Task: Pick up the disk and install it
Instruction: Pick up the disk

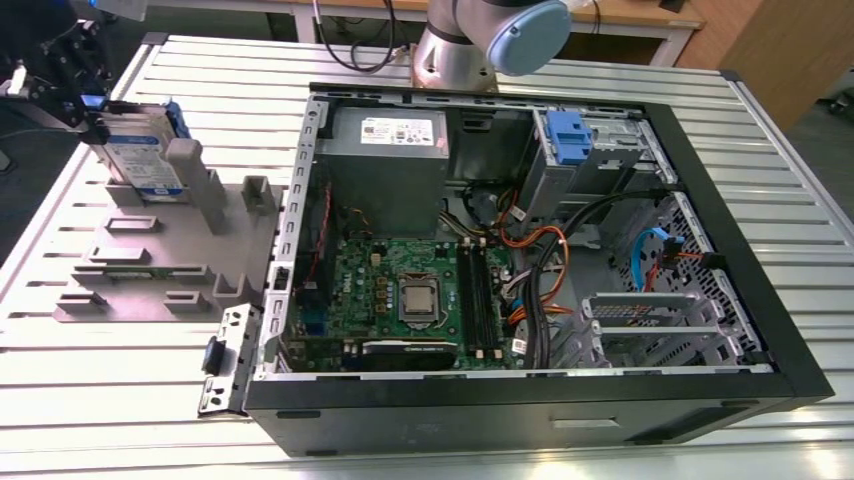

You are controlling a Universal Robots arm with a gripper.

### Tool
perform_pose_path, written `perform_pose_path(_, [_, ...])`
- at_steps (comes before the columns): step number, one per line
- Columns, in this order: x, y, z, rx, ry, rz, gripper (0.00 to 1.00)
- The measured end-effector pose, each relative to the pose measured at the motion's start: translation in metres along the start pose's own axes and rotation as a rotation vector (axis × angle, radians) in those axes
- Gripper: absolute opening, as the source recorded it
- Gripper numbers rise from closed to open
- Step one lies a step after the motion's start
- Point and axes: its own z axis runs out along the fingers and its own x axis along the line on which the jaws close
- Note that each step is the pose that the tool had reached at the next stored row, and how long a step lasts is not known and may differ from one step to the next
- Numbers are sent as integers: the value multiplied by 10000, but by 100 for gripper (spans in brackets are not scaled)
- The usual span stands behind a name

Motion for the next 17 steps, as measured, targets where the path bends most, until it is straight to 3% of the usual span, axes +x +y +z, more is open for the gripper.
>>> perform_pose_path(3, [0, -1, 0, -1, -21, 0, 42])
perform_pose_path(17, [-8, 1, -25, -6, -10, 0, 42])
